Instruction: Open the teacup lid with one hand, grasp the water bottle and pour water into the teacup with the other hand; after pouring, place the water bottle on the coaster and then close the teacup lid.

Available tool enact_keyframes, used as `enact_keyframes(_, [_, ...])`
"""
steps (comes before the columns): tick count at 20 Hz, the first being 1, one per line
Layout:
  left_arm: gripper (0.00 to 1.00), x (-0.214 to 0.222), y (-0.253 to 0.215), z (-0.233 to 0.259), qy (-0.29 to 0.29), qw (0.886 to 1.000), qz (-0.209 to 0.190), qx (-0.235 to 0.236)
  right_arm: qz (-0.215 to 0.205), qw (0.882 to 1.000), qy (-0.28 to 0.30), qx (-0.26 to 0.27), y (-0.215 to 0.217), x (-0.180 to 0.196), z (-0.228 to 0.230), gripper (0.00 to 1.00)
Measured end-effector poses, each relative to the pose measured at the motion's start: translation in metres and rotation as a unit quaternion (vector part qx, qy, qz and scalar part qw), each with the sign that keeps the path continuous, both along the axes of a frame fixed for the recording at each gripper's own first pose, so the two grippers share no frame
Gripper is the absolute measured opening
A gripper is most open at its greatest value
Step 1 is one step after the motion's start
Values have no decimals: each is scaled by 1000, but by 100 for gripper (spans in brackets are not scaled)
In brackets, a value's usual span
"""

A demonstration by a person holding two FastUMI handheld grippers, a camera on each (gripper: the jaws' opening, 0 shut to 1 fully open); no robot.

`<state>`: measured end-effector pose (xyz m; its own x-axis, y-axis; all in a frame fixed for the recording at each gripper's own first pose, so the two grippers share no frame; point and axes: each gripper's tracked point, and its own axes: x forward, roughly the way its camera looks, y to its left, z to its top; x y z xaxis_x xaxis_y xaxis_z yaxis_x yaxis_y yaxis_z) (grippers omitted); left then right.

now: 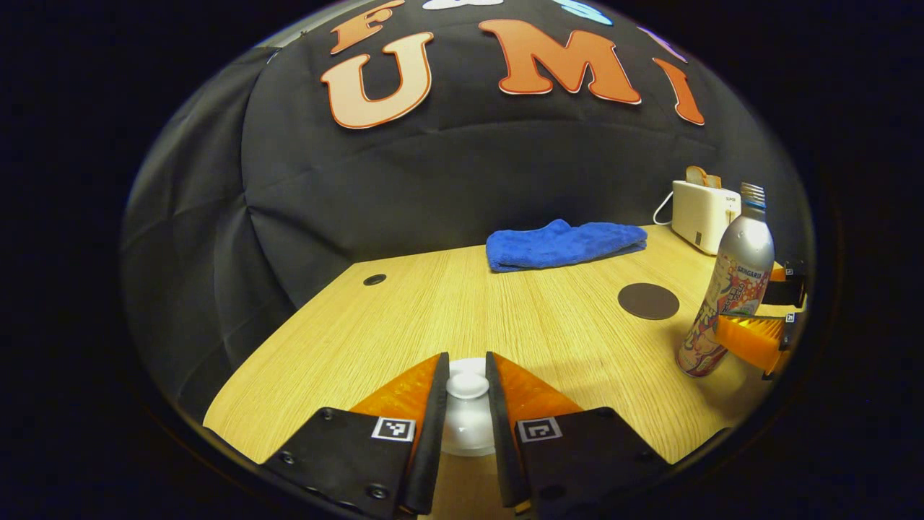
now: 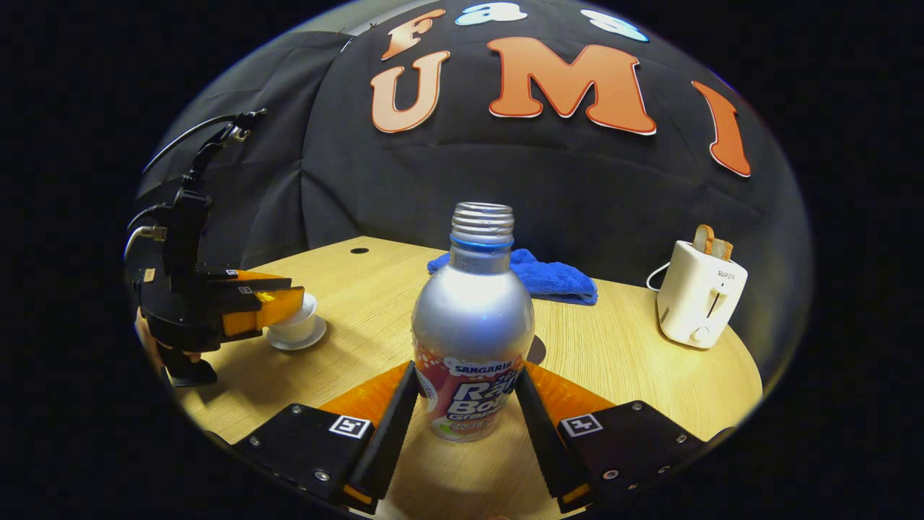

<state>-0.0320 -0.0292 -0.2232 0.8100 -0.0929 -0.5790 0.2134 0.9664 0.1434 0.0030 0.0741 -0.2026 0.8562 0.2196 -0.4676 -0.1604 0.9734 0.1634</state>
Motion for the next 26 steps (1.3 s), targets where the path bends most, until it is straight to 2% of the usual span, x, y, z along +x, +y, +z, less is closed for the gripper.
enact_keyframes(6, [37, 8, -2, 7, -27, 999, 10, -23, 0, 1000, 1, -1, 0, 1, 0, 81])
enact_keyframes(7, [31, 6, -4, 9, -31, 999, 8, -25, 0, 1000, 1, -1, 0, 1, 0, 81])
enact_keyframes(9, [27, 6, -5, 12, -34, 999, 8, -30, 0, 1000, 1, -3, 0, 1, 0, 81])
enact_keyframes(10, [30, 5, -3, 14, -37, 999, 9, -29, 0, 1000, 1, -4, 0, 1, 0, 81])
enact_keyframes(19, [30, 12, 20, 48, -103, 994, 31, -10, 0, 1000, 0, -6, 1, 3, 0, 81])
enact_keyframes(21, [30, 13, 23, 51, -109, 993, 33, -7, 1, 1000, -2, -9, 1, 2, 0, 81])
enact_keyframes(22, [27, 12, 24, 53, -111, 993, 34, -6, 2, 1000, -2, -10, 1, 2, 0, 81])
enact_keyframes(23, [30, 12, 26, 54, -112, 993, 36, -6, 2, 1000, -2, -11, 1, 2, 1, 81])
enact_keyframes(24, [27, 11, 27, 55, -113, 993, 36, -7, 2, 1000, -2, -12, 1, 2, 1, 81])
enact_keyframes(26, [30, 11, 28, 56, -114, 993, 37, -8, 3, 1000, -3, -13, 2, 2, 1, 81])
